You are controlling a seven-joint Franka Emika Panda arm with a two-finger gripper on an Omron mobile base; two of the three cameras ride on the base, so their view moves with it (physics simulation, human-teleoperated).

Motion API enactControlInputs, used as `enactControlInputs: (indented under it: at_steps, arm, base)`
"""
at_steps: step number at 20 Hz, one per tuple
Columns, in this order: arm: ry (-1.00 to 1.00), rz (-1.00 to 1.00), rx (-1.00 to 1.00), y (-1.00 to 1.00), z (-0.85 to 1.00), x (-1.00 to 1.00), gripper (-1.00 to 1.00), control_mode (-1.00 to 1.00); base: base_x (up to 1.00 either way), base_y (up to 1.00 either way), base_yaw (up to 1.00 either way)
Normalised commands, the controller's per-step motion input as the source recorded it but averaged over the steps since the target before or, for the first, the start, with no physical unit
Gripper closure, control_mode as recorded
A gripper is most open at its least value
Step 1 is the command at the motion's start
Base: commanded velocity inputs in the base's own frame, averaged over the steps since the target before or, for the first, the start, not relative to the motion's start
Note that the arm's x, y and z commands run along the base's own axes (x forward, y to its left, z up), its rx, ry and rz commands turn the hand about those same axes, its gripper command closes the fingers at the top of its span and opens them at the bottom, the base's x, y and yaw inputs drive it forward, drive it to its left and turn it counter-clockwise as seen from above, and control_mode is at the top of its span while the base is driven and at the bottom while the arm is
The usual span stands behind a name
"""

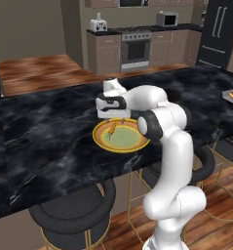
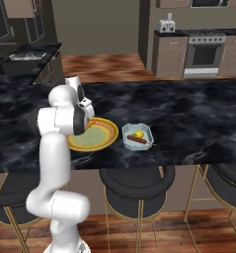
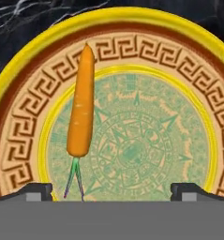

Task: Place one cooked food and one vegetable from the large plate to each tupperware container.

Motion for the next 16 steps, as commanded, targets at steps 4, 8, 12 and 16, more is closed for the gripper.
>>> enactControlInputs:
  at_steps: [4,8,12,16]
  arm:
    - [0.02,0.0,0.0,0.0,-0.58,0.34,-1.0,-1.0]
    - [0.01,0.0,0.0,0.0,-0.53,0.33,-1.0,-1.0]
    - [0.01,0.0,0.0,0.0,-0.42,0.3,-1.0,-1.0]
    - [0.02,0.0,0.0,0.0,-0.37,0.31,-1.0,-1.0]
  base:
    - [0.0,0.0,0.0]
    - [0.0,0.0,0.0]
    - [0.0,0.0,0.0]
    - [0.0,0.0,0.0]
